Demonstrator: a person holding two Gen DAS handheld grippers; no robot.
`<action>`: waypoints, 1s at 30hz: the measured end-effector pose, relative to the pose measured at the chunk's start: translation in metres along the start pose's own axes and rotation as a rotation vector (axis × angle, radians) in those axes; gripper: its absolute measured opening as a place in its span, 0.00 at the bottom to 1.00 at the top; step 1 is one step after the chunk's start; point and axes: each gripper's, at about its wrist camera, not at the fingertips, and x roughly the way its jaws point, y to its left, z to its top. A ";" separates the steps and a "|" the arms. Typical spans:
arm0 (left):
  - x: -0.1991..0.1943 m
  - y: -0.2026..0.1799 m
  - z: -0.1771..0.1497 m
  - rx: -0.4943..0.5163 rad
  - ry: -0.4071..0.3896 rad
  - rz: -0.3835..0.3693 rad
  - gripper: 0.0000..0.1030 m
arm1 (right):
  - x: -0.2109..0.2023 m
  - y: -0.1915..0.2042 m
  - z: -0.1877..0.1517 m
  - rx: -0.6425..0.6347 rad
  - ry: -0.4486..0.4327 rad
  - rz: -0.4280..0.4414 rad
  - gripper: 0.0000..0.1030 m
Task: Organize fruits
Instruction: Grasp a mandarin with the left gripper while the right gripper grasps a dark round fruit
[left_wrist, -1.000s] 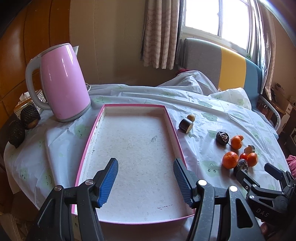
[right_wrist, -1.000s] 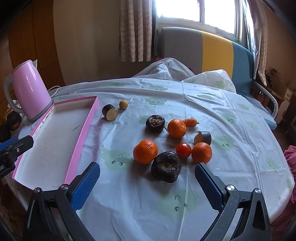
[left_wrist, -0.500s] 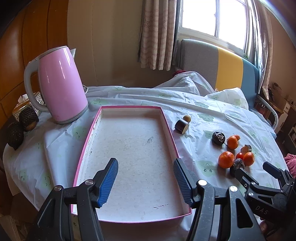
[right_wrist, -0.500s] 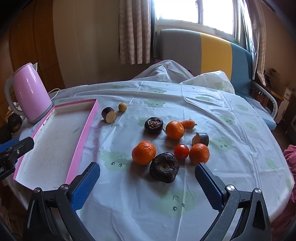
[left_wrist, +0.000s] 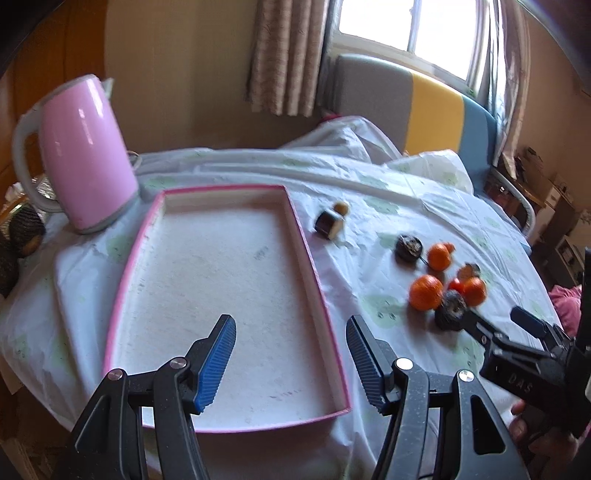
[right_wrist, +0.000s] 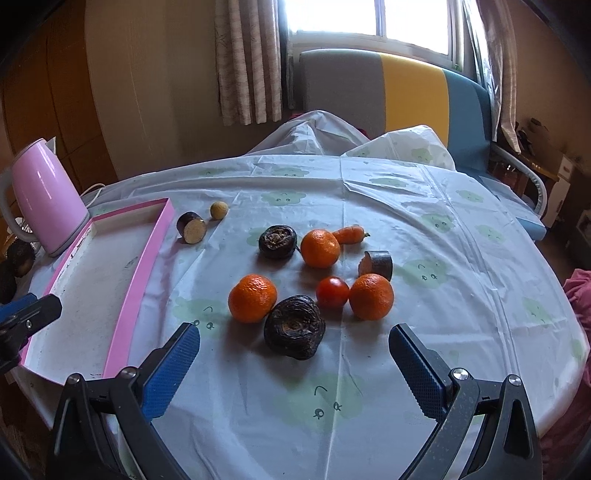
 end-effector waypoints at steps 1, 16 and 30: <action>0.003 -0.003 -0.001 0.009 0.013 -0.016 0.61 | 0.001 -0.005 0.000 0.016 0.006 0.002 1.00; 0.023 -0.042 0.002 0.127 0.091 -0.139 0.75 | 0.019 -0.064 -0.009 0.142 0.078 -0.011 0.49; 0.055 -0.070 0.024 0.149 0.156 -0.202 0.70 | 0.024 -0.036 -0.012 0.006 0.082 0.215 0.46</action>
